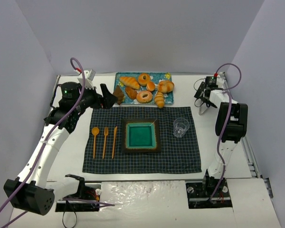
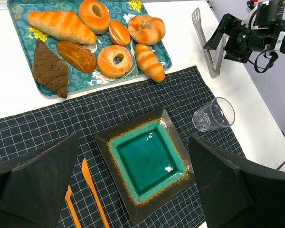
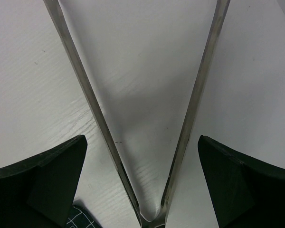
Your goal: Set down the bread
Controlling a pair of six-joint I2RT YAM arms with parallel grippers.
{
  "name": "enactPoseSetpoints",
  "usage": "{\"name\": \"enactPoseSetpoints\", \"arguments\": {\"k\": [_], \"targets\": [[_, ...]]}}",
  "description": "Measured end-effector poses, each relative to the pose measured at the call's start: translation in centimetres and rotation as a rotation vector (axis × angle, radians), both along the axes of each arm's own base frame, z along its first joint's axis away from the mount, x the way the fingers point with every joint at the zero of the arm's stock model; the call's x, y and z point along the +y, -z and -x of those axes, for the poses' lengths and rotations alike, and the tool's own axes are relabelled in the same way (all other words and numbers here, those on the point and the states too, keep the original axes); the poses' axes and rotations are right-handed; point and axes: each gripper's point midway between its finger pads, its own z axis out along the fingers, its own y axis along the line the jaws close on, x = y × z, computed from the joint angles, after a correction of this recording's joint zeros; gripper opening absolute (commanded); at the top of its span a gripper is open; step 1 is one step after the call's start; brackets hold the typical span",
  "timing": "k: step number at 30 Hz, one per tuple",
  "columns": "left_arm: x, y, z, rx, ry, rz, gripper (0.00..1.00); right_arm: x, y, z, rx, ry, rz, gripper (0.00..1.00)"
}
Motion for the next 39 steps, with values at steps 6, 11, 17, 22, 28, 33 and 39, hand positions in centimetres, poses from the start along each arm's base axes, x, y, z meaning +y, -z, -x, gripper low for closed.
{"name": "enactPoseSetpoints", "arguments": {"k": [6,11,17,22,28,33,39], "targets": [[0.0,0.0,0.0,0.000,0.000,0.000,0.97,0.0,0.6,0.0,0.007,0.001,-0.001,1.00],[0.0,0.0,0.0,0.000,0.000,0.000,0.97,0.0,1.4,0.0,0.021,0.002,-0.003,1.00],[0.0,0.0,0.0,0.001,0.000,0.000,0.97,-0.2,2.4,0.0,0.032,0.011,0.002,0.96],[0.0,0.0,0.0,0.001,0.000,0.000,0.97,-0.3,2.4,0.0,0.029,0.016,0.003,0.79],[0.0,0.0,0.0,0.000,0.000,0.000,0.97,-0.3,2.4,-0.1,0.025,0.022,0.001,0.60],[0.0,0.0,0.0,0.000,0.000,0.000,0.97,-0.2,2.4,-0.1,0.021,0.024,-0.006,0.46],[0.0,0.0,0.0,0.000,0.000,0.000,0.97,-0.1,2.3,-0.2,0.013,0.026,-0.011,0.40]]}}
